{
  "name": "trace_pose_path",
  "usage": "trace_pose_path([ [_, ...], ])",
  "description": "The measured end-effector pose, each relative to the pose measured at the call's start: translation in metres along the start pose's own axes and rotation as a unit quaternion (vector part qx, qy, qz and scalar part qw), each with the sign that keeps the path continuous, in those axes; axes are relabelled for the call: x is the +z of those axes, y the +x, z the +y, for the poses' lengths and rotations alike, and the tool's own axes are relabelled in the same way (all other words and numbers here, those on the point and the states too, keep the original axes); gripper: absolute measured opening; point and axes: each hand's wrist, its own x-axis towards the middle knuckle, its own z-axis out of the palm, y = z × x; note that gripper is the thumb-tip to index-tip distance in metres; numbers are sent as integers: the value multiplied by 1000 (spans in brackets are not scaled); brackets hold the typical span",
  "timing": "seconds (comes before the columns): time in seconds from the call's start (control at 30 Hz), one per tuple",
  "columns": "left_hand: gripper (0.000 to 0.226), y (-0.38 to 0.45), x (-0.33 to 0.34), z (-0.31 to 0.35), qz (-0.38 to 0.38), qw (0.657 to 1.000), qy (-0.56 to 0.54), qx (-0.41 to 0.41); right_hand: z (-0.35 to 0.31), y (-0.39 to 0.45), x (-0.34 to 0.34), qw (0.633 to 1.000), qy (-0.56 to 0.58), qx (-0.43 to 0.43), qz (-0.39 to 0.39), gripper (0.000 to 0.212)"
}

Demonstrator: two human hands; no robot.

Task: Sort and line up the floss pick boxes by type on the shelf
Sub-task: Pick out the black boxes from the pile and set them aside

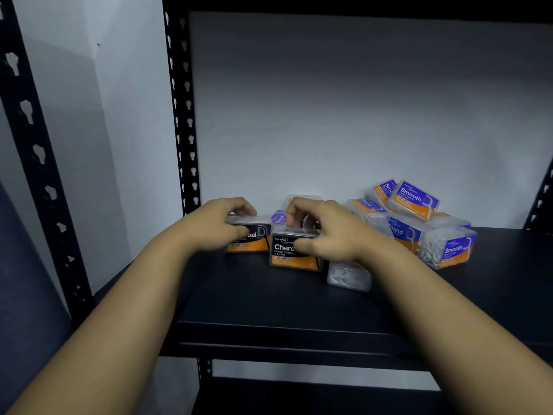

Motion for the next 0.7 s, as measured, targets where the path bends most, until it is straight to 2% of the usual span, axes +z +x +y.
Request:
trace_pose_path([
  [0.13,45,0,-1,11,-27,999,41,10,1,-1,4,998,-47,-22,-41,41],
  [0.23,37,-2,-5,20,-34,995,90,19,1,-1,7,995,-85,-18,-56,49],
  [0.43,30,-27,-28,20,-90,989,118,22,-1,0,13,994,-98,-21,-46,40],
  [0.53,30,-41,-39,22,-109,985,134,20,-6,-1,15,993,-109,-27,-47,26],
  [0.7,29,-56,-57,19,-154,972,180,-2,-13,-3,16,992,-111,-38,-53,24],
])
